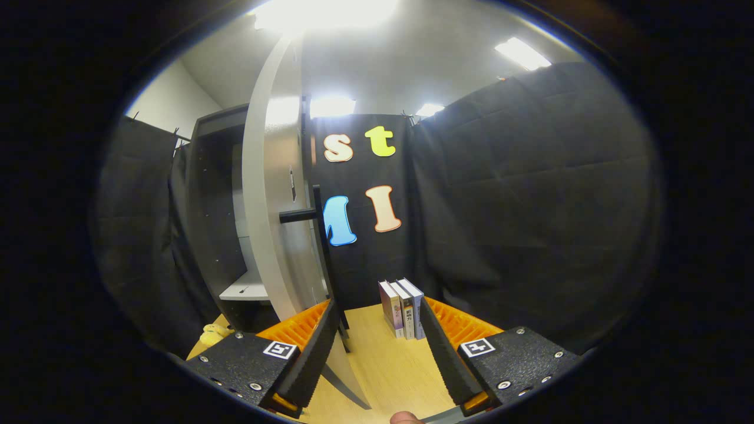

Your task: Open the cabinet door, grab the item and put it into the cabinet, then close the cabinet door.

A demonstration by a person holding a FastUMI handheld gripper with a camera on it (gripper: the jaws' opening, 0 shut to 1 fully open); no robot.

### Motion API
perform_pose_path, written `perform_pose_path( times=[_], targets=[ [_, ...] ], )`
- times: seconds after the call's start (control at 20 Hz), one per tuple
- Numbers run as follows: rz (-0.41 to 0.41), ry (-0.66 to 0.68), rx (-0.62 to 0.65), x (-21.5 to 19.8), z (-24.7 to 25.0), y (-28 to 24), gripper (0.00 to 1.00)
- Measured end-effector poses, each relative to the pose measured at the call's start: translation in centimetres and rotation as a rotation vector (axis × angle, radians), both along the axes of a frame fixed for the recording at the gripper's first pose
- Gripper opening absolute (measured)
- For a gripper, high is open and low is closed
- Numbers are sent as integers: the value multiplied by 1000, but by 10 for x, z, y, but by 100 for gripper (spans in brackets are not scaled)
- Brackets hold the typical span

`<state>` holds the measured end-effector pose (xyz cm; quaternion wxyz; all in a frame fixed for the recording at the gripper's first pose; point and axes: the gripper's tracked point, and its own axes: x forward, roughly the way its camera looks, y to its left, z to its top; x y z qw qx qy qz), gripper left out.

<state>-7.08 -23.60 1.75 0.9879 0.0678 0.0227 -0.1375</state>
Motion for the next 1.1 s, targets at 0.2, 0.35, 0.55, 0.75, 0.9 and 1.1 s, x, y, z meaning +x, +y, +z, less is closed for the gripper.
perform_pose_path(
  times=[0.2,0.35,0.55,0.75,0.9,1.1],
  targets=[
    [10,-2,78,-8,-15,-3,95],
    [-14,3,-8,-35,-38,5,94],
    [-14,-33,-57,-68,-74,53,94],
    [45,-64,-15,-68,-129,126,94],
    [132,-37,15,-44,-179,178,94],
    [231,3,-17,-17,-235,226,94]
  ],
)
